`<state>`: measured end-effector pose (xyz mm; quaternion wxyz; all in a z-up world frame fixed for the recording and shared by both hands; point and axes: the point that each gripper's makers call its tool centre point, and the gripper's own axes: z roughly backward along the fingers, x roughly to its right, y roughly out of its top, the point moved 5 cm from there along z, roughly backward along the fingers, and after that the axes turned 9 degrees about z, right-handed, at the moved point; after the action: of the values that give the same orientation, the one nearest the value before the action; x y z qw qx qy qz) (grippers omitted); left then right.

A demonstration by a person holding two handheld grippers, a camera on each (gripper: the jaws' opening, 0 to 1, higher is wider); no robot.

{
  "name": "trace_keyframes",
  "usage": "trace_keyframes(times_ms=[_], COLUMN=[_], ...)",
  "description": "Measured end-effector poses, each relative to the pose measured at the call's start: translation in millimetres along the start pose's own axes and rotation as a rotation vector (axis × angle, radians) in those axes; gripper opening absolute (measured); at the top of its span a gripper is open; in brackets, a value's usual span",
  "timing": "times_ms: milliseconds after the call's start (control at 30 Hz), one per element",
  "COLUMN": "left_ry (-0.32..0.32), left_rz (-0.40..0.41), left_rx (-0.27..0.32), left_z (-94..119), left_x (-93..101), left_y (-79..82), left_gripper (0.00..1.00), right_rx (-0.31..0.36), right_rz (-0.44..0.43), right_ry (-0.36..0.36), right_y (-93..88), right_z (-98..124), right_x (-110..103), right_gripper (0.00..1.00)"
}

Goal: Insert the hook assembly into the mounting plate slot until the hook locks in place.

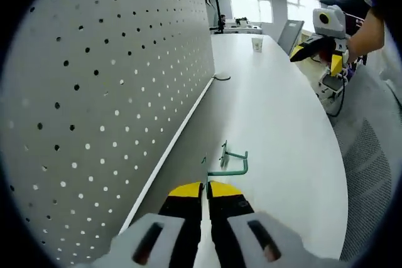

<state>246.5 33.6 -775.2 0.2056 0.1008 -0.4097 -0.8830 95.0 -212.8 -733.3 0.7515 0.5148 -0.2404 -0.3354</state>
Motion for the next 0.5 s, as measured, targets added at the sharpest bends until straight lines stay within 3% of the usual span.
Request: trace_keyframes(times_ms=[500], left_ry=[0.062], left_rz=[0.044], left_rx=[0.245], left_z=[37.6], left_x=[11.3], left_y=[42.8], left_gripper=[0.03], right_rx=[0.002], right_rz=[0.007], right_ry=[0.007], right_y=[1.3], right_z=[0.0], right_x=[-1.7], right_gripper=[0.54])
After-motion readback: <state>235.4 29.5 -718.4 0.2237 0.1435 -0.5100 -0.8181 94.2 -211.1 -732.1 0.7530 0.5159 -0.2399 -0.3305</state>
